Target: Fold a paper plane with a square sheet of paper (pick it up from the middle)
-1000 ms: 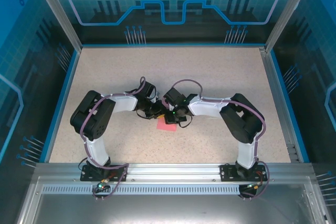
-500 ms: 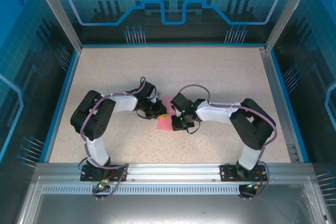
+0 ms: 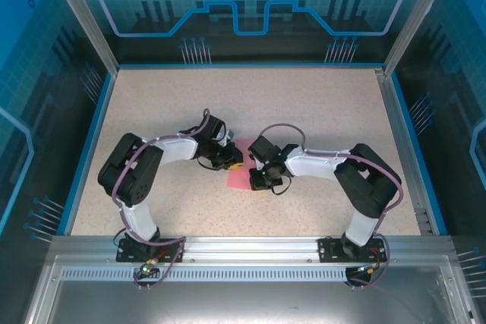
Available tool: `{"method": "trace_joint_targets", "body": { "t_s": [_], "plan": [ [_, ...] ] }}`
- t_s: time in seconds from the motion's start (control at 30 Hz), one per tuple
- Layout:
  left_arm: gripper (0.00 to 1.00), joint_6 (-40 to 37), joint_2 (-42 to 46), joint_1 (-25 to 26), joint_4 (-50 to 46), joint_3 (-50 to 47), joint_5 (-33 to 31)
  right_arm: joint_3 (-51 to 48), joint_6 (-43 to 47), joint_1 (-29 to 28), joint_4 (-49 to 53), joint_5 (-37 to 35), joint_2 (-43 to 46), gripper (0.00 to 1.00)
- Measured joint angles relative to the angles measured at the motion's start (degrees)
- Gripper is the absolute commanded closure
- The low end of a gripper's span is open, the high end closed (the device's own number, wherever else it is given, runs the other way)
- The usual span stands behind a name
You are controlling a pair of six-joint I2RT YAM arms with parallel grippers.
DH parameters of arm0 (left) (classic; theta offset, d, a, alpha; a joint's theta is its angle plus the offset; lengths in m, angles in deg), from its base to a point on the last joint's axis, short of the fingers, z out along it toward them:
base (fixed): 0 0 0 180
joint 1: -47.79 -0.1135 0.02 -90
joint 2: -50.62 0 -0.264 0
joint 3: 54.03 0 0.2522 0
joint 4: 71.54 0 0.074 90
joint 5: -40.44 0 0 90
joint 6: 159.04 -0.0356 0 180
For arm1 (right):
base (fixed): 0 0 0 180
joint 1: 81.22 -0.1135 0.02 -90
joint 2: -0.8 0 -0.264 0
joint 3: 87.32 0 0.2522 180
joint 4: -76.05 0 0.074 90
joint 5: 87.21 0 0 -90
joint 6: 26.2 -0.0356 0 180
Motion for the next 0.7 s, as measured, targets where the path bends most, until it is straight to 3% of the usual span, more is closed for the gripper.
{"method": "trace_joint_targets", "body": {
  "t_s": [0.3, 0.7],
  "plan": [
    [0.84, 0.1, 1.9, 4.6, 2.2, -3.6, 0.4, 0.6, -0.6, 0.0, 0.8, -0.1, -0.3, 0.91],
    [0.85, 1.1, -2.1, 4.7, 4.3, -4.4, 0.1, 2.0, -0.7, -0.6, 2.5, -1.2, -1.2, 0.91]
  ]
}}
